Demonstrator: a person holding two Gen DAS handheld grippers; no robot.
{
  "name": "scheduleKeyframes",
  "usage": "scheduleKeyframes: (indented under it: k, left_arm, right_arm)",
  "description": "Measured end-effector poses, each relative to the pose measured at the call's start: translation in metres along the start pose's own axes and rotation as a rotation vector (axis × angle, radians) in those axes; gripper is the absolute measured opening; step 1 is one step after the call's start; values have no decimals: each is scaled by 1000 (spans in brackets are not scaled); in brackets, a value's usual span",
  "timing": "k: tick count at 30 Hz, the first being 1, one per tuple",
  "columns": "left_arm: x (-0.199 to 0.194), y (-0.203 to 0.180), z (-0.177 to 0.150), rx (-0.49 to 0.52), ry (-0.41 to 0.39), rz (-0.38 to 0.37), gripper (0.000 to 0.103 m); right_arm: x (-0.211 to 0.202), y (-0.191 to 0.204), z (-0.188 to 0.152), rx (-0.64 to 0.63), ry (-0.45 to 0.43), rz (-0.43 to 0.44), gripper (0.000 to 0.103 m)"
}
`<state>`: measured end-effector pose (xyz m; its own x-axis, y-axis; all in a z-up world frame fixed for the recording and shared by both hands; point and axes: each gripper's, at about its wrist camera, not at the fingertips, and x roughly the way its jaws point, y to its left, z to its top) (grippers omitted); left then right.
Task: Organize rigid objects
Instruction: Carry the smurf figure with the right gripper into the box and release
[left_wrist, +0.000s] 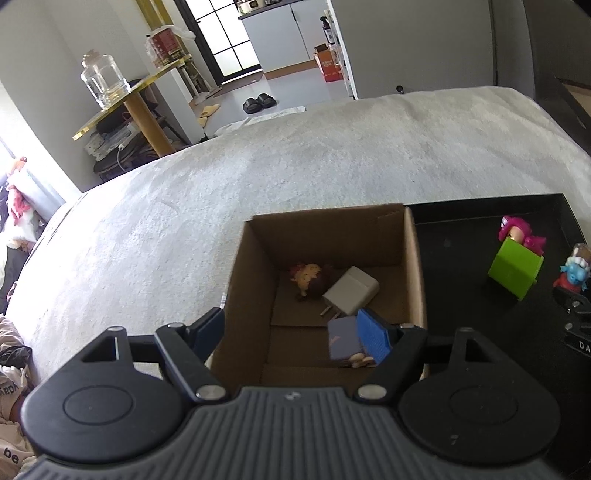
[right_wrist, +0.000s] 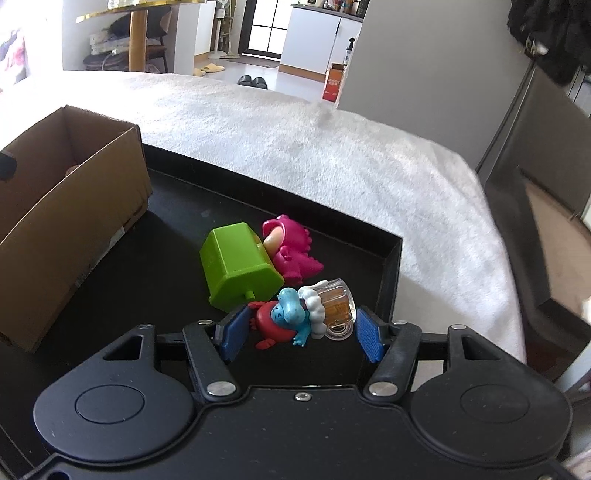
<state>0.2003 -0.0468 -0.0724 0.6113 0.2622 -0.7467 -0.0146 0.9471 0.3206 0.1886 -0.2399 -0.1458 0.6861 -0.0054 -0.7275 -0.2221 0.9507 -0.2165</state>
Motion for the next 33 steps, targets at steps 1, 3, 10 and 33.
scheduleKeyframes:
  k: [1, 3, 10, 33]
  left_arm:
    - [-2, 3, 0, -5, -5, -2, 78]
    - [-6, 10, -1, -15, -16, -7, 78]
    - [-13, 33, -5, -59, -34, -18, 78]
    - [6, 97, -33, -171, -31, -82, 77]
  right_arm:
    - [-4, 2, 1, 3, -3, -3, 60]
    - [-12, 7, 3, 16, -9, 1, 60]
    - [-29, 28, 18, -20, -33, -1, 60]
    - [-62, 104, 73, -102, -89, 18, 60]
